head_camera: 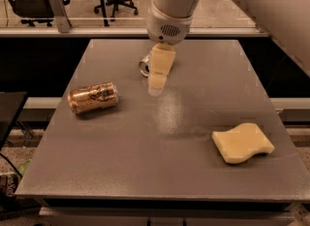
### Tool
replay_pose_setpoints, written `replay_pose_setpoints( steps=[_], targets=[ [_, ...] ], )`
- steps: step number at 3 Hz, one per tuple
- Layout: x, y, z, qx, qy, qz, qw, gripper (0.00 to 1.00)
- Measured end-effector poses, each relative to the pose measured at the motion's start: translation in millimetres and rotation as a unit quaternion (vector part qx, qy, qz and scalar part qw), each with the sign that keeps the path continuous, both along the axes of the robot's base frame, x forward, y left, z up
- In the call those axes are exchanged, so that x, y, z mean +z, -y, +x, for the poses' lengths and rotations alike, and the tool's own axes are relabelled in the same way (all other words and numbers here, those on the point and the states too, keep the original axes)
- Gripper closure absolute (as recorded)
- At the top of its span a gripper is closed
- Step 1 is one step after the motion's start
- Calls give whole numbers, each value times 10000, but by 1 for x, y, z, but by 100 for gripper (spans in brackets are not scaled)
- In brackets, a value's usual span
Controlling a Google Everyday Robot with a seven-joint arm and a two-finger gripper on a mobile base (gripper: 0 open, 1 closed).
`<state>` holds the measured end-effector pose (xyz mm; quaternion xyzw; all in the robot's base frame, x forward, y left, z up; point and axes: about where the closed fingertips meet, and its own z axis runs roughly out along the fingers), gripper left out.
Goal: Place orange can upright
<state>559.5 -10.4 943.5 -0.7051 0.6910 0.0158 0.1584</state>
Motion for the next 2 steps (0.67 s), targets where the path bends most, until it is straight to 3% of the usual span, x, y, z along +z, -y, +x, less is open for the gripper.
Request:
replay_pose_setpoints(
  steps=[2],
  targets=[
    [-42, -71, 13, 497, -208, -500, 9973, 0]
  ],
)
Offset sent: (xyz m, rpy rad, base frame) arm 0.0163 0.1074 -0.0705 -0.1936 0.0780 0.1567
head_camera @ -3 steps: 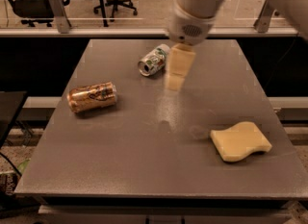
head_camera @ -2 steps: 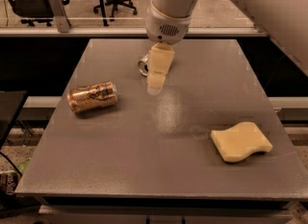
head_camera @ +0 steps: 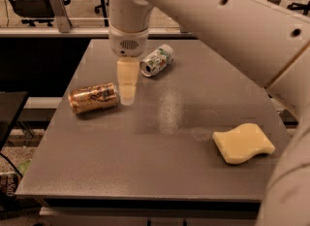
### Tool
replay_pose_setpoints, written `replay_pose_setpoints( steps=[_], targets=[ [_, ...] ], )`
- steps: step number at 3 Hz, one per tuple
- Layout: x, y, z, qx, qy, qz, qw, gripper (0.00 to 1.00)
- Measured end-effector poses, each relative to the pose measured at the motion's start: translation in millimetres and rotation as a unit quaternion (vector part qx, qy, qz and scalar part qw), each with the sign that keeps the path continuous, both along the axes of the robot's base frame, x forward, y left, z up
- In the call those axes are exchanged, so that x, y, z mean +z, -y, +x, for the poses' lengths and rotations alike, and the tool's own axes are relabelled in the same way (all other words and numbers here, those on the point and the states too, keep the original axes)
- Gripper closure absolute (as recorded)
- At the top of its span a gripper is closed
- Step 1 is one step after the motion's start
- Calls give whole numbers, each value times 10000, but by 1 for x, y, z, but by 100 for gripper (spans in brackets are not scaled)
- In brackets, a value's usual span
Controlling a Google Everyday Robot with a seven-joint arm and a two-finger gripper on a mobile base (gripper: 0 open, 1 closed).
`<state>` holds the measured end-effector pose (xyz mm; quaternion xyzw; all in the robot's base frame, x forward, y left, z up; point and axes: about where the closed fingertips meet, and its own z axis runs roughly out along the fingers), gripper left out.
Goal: Place orange can upright
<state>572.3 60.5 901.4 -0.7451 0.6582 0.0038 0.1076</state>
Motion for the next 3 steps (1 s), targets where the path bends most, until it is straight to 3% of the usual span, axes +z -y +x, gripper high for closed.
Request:
replay_pose_setpoints(
  steps=[3],
  targets=[
    [-43, -66, -6, 574, -160, -495, 9970, 0]
  ],
)
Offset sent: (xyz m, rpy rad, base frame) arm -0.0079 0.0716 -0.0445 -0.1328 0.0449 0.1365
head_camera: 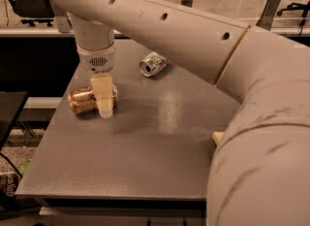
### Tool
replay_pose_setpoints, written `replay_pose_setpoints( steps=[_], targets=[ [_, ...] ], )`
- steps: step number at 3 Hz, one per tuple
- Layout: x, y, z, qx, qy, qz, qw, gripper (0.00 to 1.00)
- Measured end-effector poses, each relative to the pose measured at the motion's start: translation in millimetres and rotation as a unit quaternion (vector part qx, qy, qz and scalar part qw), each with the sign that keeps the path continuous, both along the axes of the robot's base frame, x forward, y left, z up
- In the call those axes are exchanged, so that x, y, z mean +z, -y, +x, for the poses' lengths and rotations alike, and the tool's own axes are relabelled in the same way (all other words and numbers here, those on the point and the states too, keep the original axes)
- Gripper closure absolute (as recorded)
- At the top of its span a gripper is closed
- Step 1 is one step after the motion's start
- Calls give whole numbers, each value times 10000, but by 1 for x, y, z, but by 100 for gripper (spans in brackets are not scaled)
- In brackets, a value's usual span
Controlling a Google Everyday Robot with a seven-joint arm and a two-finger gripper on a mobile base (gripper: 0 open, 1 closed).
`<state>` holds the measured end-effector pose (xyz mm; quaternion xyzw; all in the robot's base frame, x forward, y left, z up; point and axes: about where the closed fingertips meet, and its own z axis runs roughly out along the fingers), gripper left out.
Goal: Place orange can upright
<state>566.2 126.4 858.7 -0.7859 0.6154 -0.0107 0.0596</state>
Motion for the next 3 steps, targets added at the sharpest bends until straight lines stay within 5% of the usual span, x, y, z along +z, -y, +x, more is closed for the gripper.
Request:
replay_pose_setpoints(
  steps=[3],
  targets=[
    [-15, -38, -17, 295, -81, -126, 9995, 0]
  ],
)
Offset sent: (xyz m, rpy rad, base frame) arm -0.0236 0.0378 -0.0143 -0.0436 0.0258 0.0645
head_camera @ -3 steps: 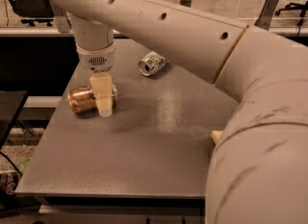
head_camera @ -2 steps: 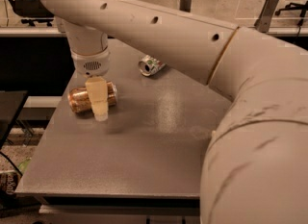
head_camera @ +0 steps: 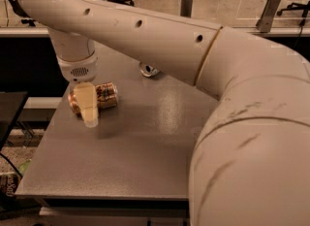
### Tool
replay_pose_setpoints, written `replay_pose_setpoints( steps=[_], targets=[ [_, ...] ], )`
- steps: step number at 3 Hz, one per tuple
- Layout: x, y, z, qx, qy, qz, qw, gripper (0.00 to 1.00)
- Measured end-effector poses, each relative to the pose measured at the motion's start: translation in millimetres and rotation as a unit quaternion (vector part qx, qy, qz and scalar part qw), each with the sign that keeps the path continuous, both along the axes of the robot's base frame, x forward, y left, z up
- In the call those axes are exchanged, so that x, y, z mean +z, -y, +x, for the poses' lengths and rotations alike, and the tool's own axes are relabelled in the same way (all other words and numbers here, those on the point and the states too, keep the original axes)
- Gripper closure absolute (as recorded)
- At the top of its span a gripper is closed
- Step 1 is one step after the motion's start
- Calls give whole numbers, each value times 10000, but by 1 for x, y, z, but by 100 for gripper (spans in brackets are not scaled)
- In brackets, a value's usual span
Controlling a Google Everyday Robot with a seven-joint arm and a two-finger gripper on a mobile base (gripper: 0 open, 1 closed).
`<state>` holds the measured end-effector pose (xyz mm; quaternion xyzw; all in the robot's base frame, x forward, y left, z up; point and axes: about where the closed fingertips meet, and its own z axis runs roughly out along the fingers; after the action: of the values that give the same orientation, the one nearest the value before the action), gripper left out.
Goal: Place orange can upright
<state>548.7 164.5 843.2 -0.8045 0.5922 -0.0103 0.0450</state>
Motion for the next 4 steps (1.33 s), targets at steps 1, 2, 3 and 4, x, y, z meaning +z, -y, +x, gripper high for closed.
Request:
replay_pose_setpoints(
  steps=[1, 2, 3, 4],
  targets=[
    [-3, -8, -2, 67, -40, -40, 10000, 16],
    [-4, -9, -2, 82, -77, -61, 9999, 39],
    [1, -8, 1, 24, -150, 27, 9999, 64],
    [30, 2, 4, -236, -343, 808, 9959, 95]
  ],
)
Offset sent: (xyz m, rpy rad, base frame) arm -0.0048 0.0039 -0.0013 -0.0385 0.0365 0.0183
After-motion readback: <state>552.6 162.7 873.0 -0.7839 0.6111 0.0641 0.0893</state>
